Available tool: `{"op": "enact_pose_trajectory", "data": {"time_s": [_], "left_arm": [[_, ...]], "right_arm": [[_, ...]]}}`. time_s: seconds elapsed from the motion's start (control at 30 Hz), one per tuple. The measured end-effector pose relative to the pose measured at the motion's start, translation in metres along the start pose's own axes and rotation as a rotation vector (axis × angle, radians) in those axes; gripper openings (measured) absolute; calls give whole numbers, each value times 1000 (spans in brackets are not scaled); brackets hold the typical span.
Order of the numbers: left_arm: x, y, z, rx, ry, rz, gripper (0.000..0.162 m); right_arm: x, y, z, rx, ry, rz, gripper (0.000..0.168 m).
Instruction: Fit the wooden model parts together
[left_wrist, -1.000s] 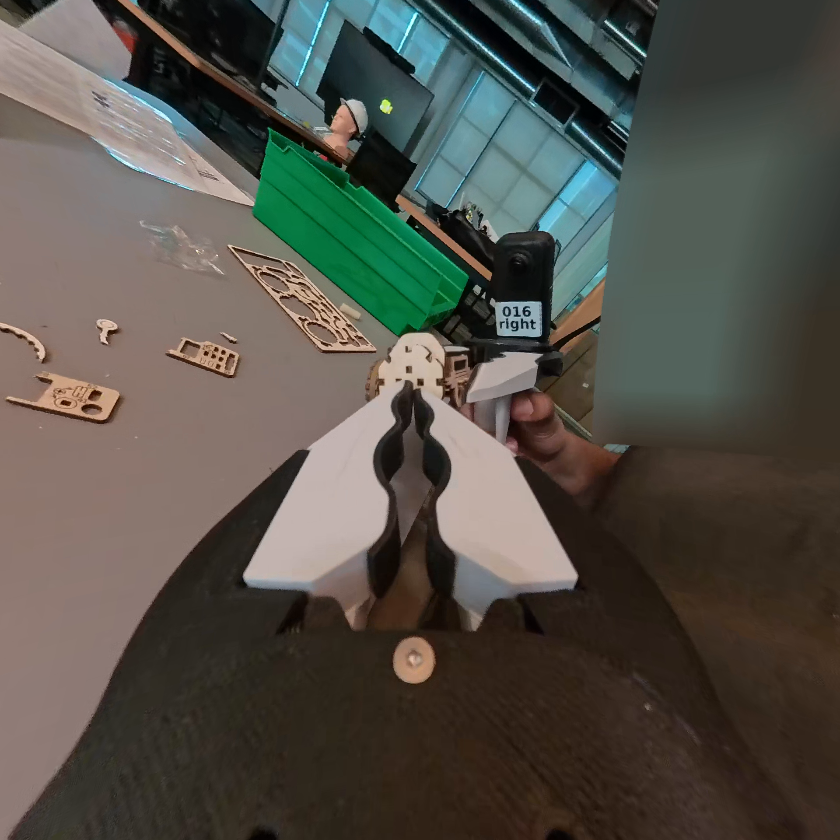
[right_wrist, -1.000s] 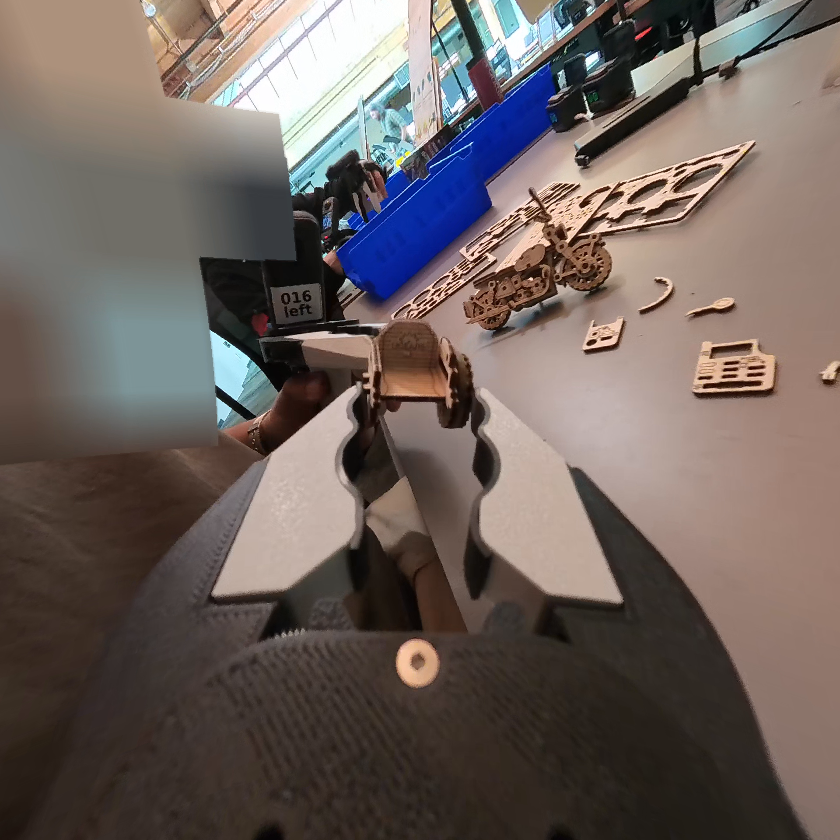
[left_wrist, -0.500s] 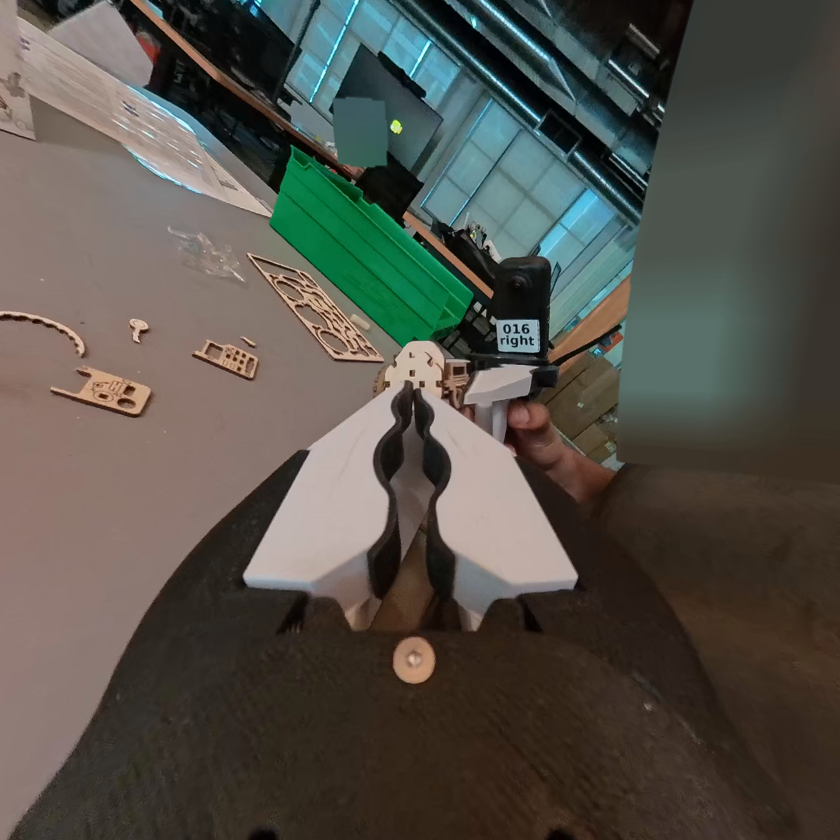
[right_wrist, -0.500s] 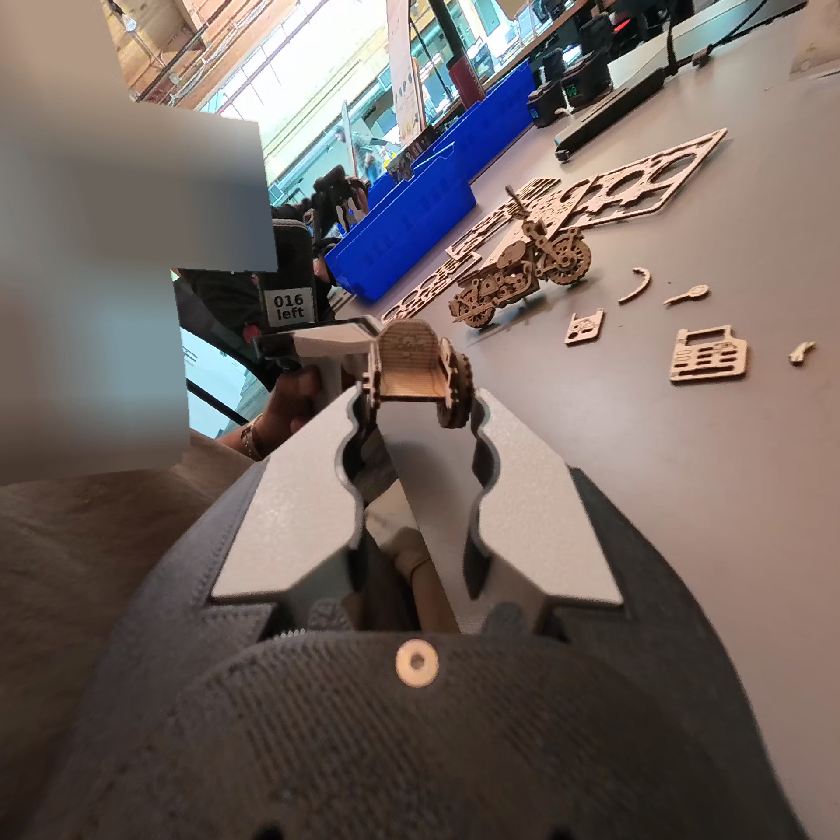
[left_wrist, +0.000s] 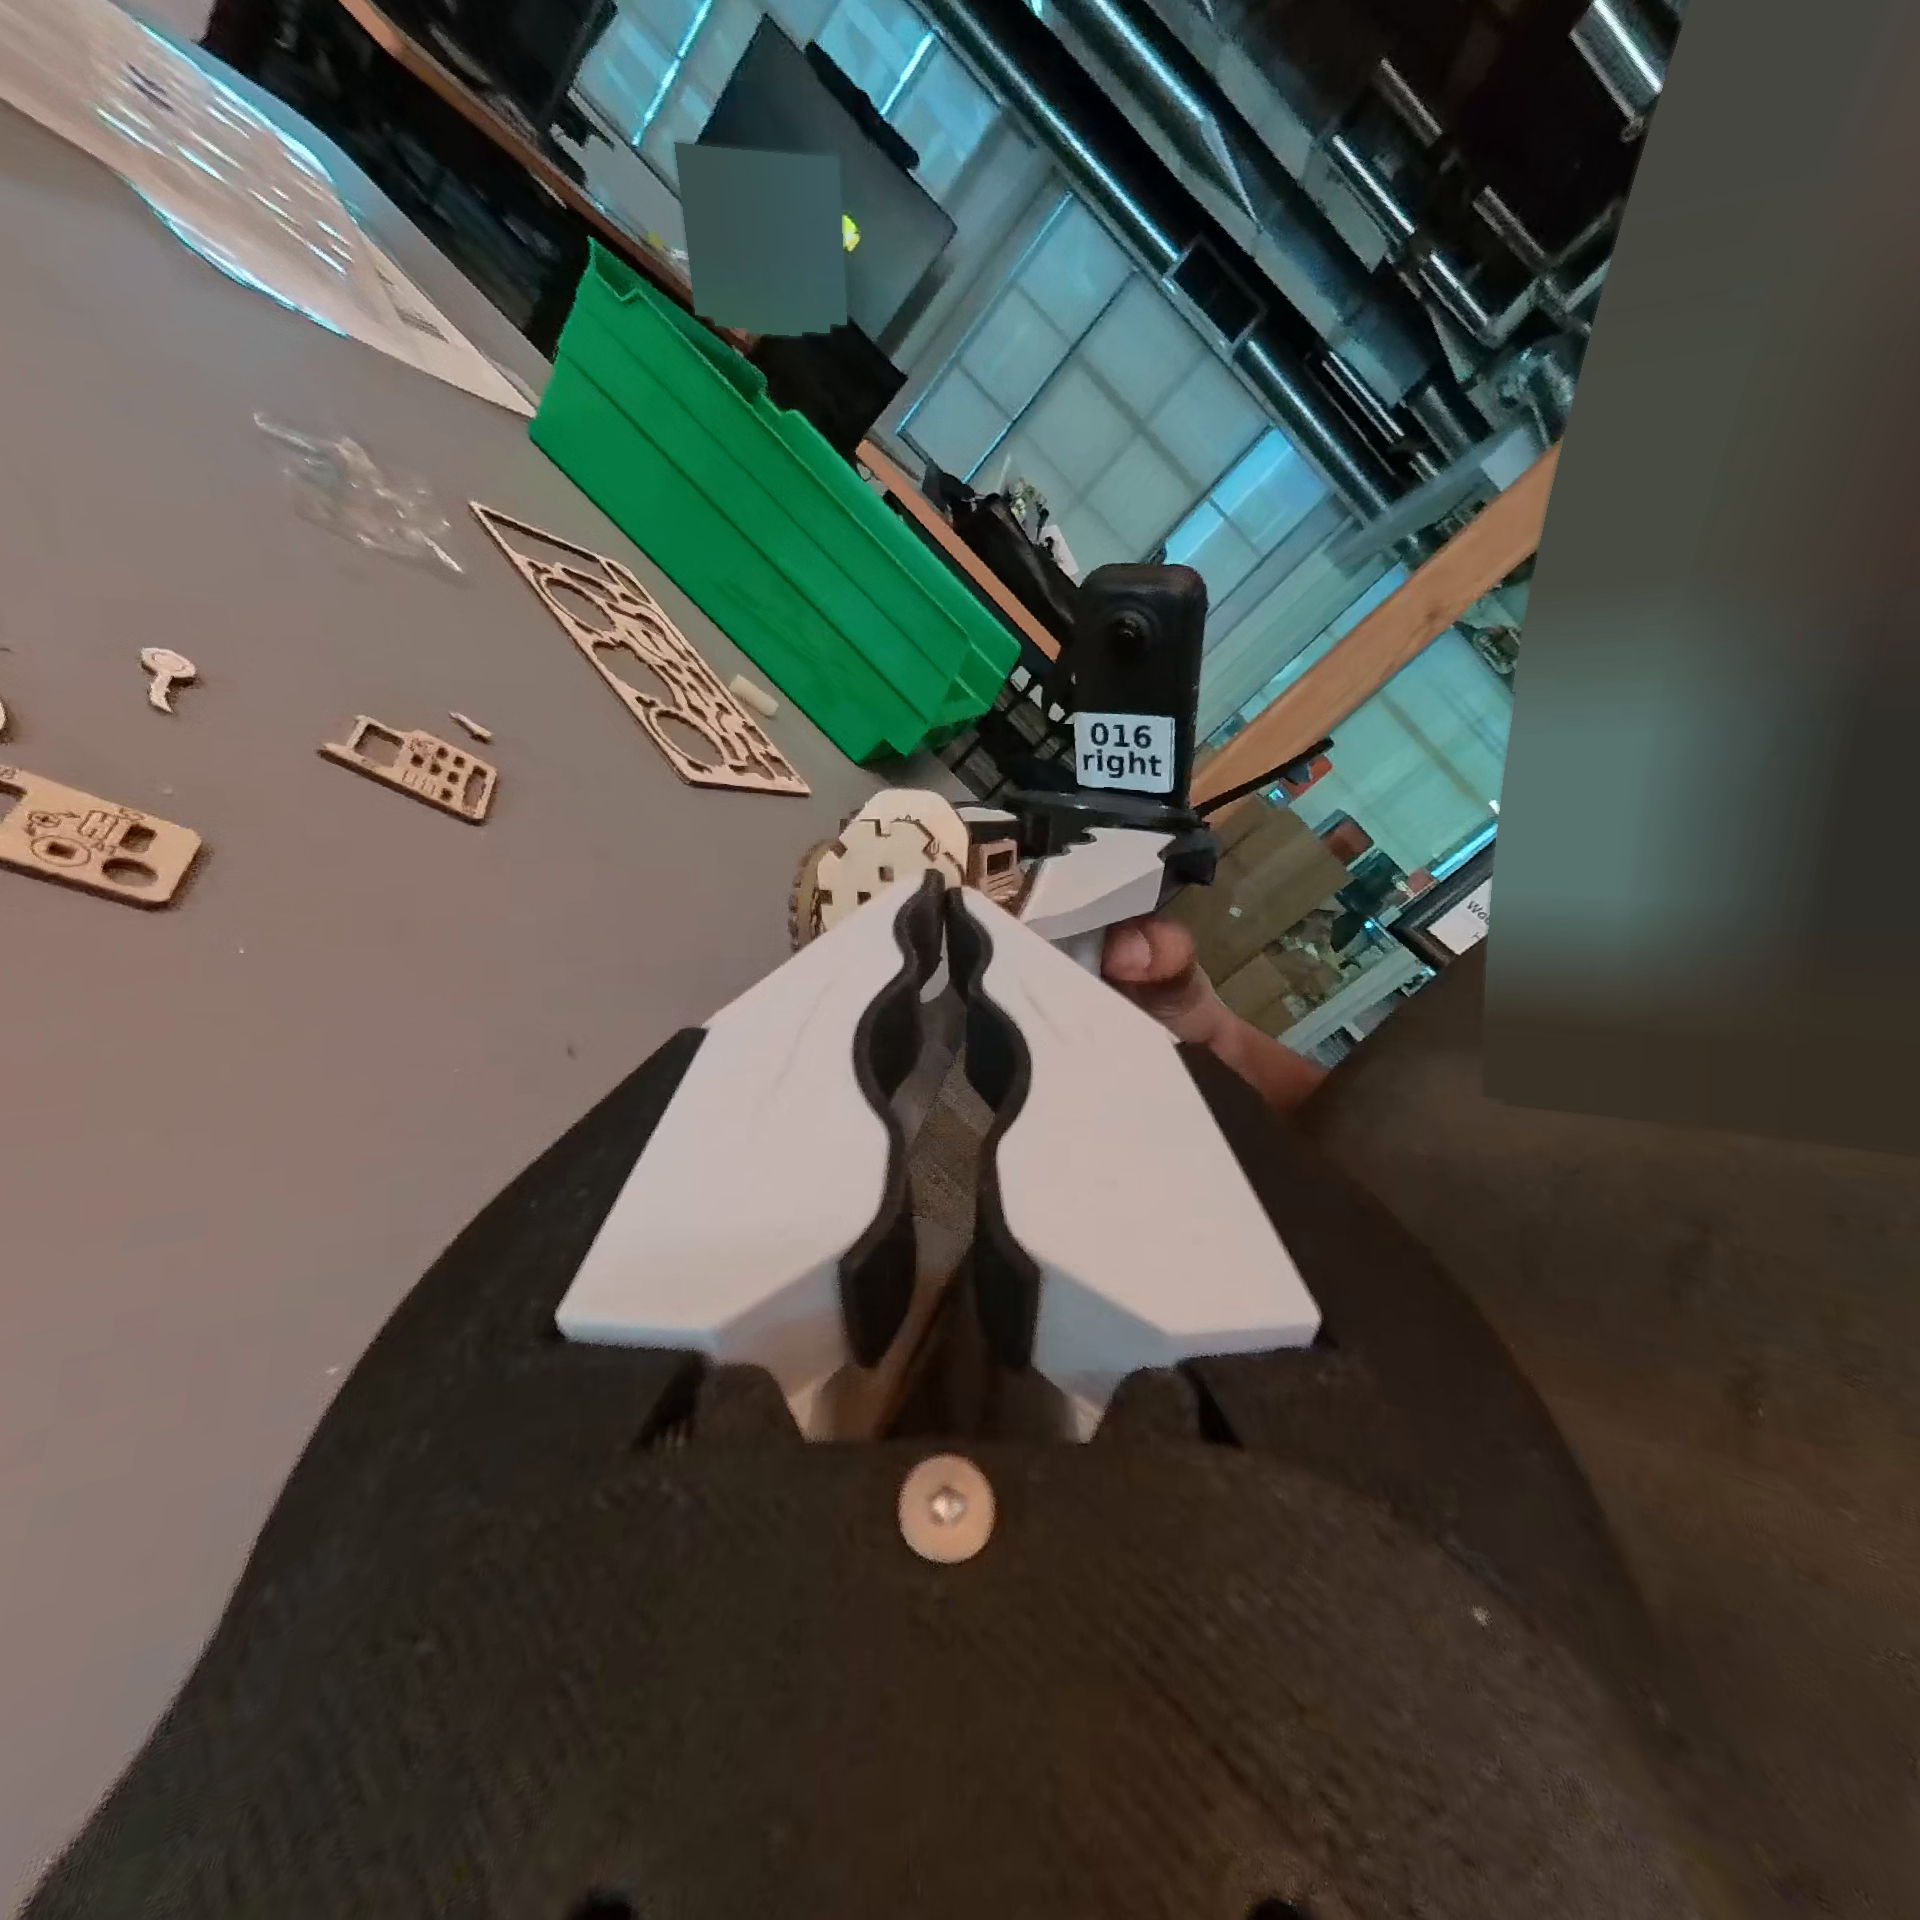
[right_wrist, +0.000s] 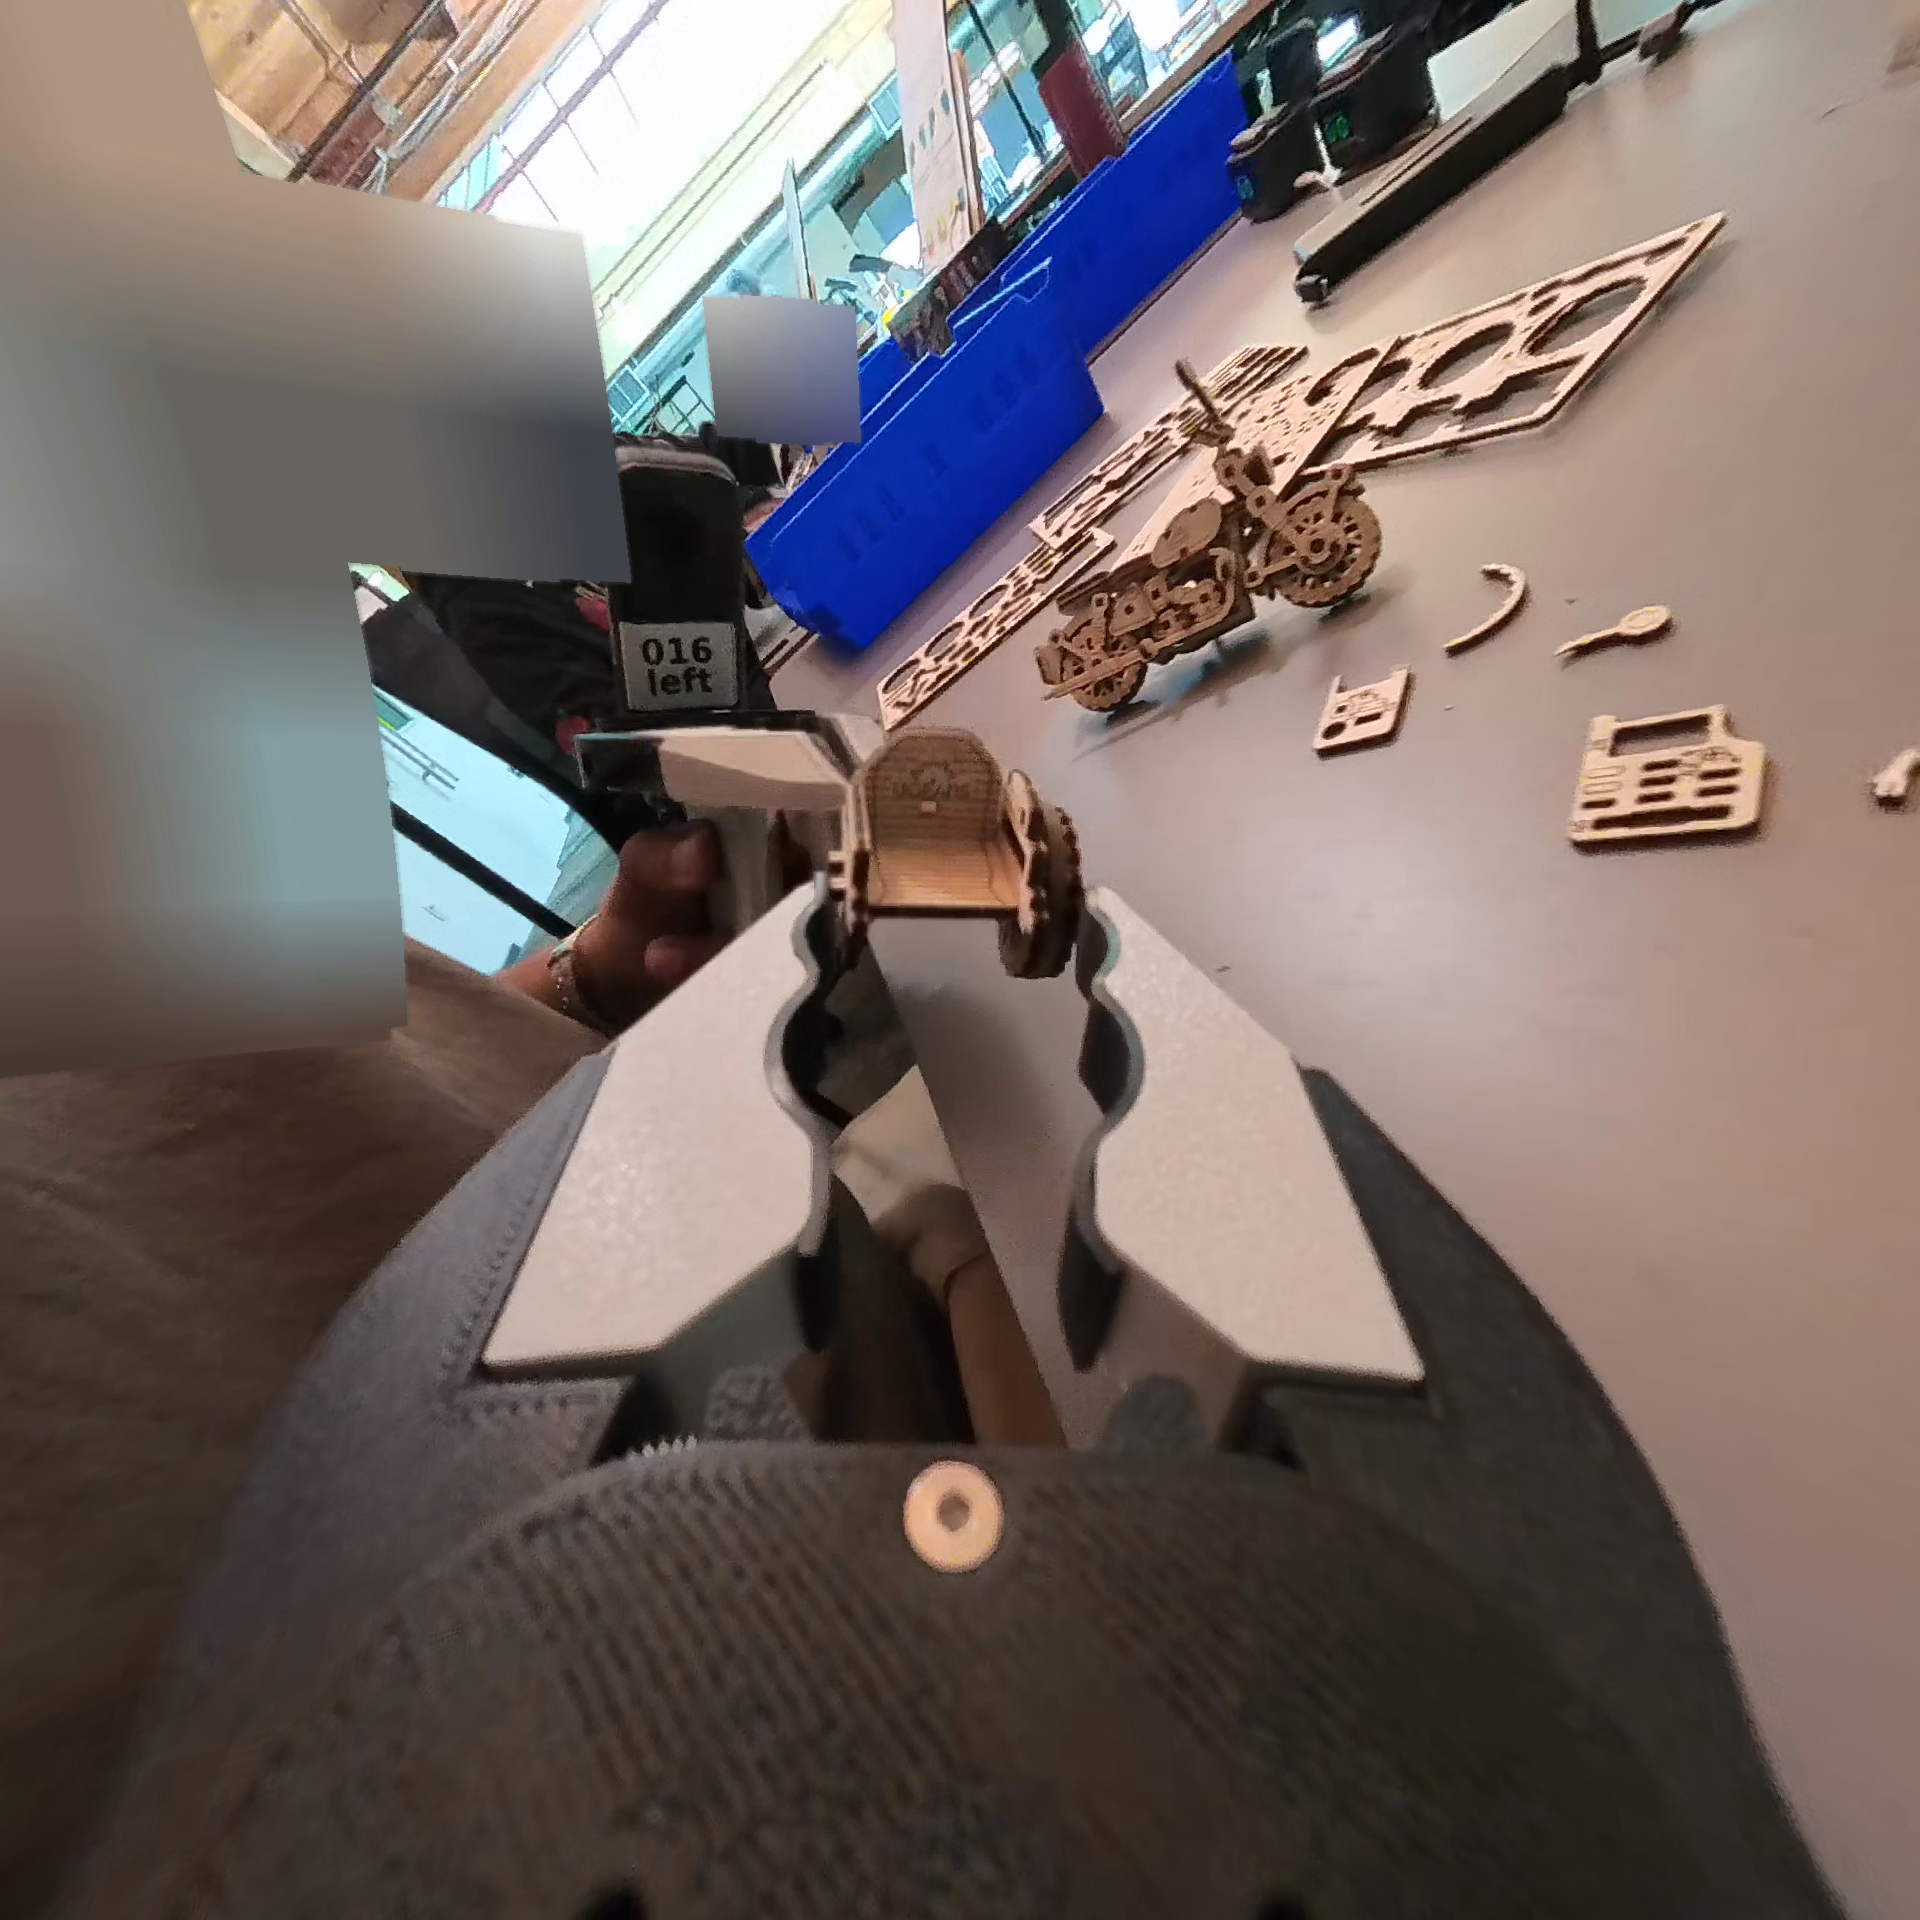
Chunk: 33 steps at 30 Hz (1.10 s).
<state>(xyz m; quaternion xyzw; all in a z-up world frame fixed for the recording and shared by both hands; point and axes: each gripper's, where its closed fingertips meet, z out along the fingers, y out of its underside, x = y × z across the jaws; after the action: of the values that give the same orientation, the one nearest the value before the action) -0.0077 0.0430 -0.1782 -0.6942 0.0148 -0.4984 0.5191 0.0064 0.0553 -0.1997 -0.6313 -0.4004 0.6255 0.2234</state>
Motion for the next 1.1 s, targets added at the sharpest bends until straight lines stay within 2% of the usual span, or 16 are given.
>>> {"op": "enact_pose_trajectory", "data": {"time_s": [1.1], "left_arm": [[-2,-3,-2,13,34,-82,0]], "right_arm": [[1,2,1,-26,15,-26,45]]}}
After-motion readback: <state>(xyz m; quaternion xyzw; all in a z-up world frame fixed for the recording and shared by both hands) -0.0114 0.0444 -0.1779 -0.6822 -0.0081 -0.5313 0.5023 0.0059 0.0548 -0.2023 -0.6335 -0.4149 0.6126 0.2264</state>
